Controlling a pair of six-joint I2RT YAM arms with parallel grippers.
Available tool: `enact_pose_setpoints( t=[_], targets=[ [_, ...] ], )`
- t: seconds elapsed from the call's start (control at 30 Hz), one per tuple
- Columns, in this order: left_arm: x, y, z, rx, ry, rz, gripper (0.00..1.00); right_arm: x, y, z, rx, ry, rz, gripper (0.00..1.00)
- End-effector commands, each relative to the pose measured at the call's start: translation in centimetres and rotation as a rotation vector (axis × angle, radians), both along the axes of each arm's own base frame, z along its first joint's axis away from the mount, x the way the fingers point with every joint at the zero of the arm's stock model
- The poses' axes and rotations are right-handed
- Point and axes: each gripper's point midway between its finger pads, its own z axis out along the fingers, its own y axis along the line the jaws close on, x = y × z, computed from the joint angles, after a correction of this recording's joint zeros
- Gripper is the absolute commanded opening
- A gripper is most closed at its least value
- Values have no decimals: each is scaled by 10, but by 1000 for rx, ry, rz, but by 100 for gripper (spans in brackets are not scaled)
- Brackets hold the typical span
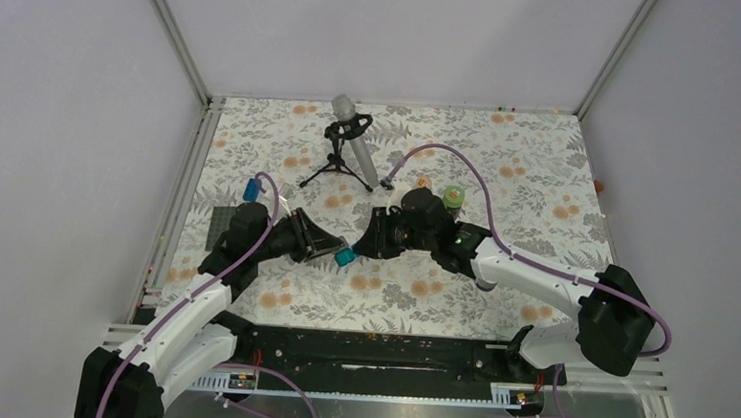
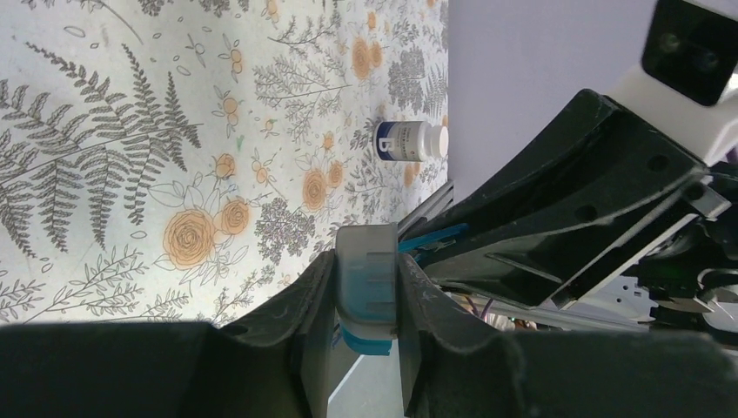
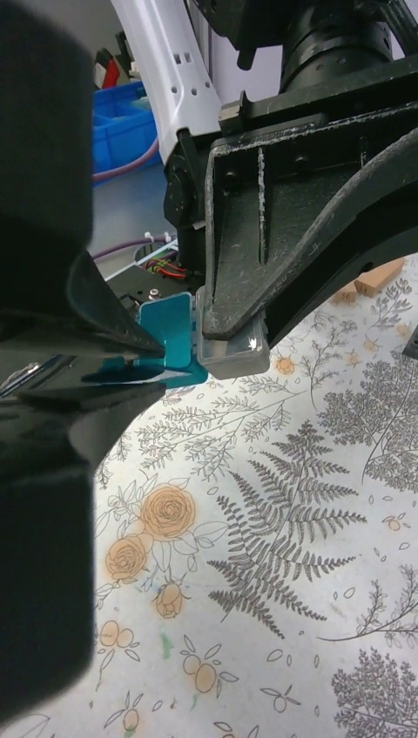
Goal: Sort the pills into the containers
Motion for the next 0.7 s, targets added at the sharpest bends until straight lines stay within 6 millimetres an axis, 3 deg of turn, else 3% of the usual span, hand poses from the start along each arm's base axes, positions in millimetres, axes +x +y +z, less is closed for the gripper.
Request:
enact_pose_setpoints(
  t=[0.0,0.07,0.13,0.2,0.23,0.27,0.37,0.5,0.67],
  targets=[
    [1,-4,23,-47,-109,-28,0,-1,8,17,96,-1,32,16],
    [2,-4,25,-50,-117,-29,0,-1,7,16,97,1,32,4],
    [2,-4,26,-54,-116,-28,4,0,6,16,95,-1,29,0],
    [3,-4,25,-51,-110,-18,28,2,5,15,92,-5,27,0],
    [4,-3,23,-39,-104,-9,54,3,4,15,87,-12,20,0],
    [6,-1,21,-22,-100,4,69,6,2,14,72,-18,11,0],
    [11,9,8,63,-89,51,89,12,-6,4,1,-36,-15,0],
    [18,30,-15,228,-57,129,95,25,-21,-27,-147,-38,-50,0],
    [23,42,-18,307,-81,162,95,38,-34,-63,-282,-51,-38,0]
  ],
)
